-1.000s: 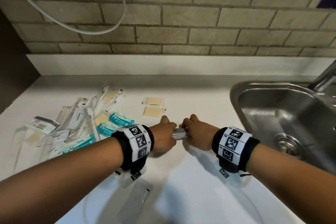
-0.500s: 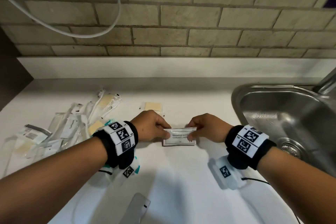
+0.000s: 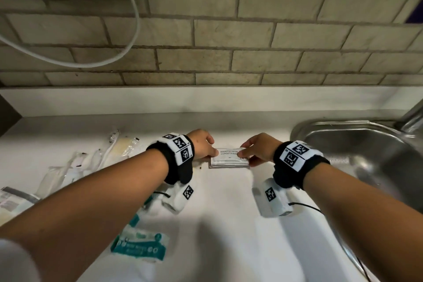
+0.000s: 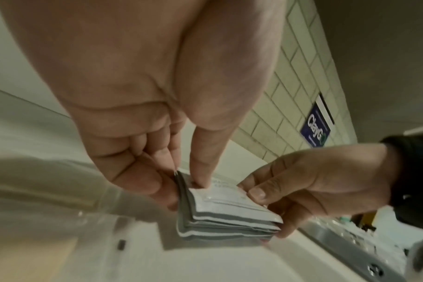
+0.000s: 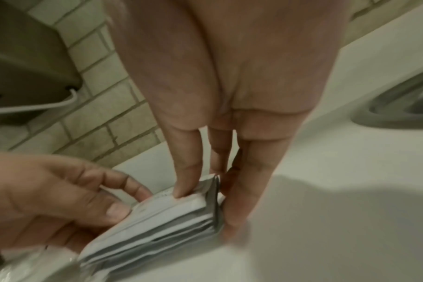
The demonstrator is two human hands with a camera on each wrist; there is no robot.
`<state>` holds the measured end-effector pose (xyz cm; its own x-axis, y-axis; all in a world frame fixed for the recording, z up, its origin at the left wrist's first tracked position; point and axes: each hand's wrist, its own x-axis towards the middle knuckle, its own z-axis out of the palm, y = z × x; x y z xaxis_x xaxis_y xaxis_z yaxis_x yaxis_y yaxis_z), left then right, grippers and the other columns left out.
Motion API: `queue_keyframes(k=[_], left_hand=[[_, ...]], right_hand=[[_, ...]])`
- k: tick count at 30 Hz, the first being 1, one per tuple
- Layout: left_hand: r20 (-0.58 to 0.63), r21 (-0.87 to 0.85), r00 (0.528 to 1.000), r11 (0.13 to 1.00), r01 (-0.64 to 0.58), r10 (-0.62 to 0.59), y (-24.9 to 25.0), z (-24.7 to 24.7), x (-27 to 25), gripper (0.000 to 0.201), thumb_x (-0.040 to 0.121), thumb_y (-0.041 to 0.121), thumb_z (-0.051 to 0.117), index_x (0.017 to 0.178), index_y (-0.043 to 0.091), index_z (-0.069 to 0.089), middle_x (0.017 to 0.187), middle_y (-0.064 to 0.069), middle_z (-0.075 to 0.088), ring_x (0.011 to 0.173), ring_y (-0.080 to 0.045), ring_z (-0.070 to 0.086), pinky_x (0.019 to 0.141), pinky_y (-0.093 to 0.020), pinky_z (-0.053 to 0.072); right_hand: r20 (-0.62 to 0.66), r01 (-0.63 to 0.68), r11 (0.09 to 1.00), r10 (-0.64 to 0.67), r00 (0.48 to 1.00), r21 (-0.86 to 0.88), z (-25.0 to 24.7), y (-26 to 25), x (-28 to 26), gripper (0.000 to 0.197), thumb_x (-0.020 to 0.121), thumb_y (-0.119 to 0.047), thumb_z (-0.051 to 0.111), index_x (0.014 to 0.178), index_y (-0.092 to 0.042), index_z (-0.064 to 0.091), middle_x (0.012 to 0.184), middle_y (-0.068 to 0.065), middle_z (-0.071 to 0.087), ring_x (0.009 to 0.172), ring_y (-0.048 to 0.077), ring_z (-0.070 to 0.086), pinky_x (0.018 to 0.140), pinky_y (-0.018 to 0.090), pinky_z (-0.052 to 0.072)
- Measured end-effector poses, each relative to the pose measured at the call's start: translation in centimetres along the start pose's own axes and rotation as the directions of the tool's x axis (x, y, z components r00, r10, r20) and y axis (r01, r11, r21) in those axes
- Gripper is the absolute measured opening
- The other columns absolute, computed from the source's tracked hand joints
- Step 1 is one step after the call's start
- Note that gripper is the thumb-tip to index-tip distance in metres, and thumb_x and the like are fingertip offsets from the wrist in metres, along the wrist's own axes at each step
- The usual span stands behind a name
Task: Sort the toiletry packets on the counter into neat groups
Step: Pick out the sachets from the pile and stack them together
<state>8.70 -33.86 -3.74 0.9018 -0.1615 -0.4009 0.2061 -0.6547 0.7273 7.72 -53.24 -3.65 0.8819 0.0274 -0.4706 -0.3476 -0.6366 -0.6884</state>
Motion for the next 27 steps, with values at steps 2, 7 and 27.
queue_keyframes(k=[2,7,27], left_hand=[[-0.031,0.193,0.999,0.981,-0.034,0.04,0.1,0.2,0.3,0.031,0.084,0.02,0.073,0.112,0.013,0.062,0.09,-0.004,0.067,0.076,-0.018,0.066,0.066,-0.019,0.047],[0.043,0.437,0.995,0.894,-0.097,0.087,0.6,0.0,-0.1,0.027,0.092,0.025,0.059,0.116,0.013,0.062,0.093,-0.009,0.074,0.081,-0.021,0.066,0.076,-0.024,0.047],[0.113,0.711,0.986,0.683,-0.166,0.123,2.1,1.5,-0.4,0.035,0.059,0.027,0.08,0.091,0.014,0.071,0.082,-0.004,0.072,0.074,-0.024,0.069,0.062,-0.029,0.055]], right_hand=[[-0.009,-0.005,0.996,0.004,1.0,-0.09,0.7,0.1,0.5,0.026,0.083,-0.01,0.071,0.106,0.001,0.067,0.055,0.003,0.065,0.041,0.009,0.061,0.05,0.021,0.055],[-0.017,0.054,0.946,-0.063,0.998,-0.318,1.2,-0.7,-0.1,0.034,0.086,-0.022,0.059,0.119,-0.013,0.062,0.071,0.0,0.067,0.052,0.022,0.057,0.052,0.025,0.048],[0.145,0.249,0.566,-0.222,0.964,-0.786,2.2,-3.0,-1.0,0.051,0.068,-0.031,0.077,0.114,-0.013,0.064,0.105,0.007,0.063,0.097,0.025,0.062,0.084,0.035,0.055]])
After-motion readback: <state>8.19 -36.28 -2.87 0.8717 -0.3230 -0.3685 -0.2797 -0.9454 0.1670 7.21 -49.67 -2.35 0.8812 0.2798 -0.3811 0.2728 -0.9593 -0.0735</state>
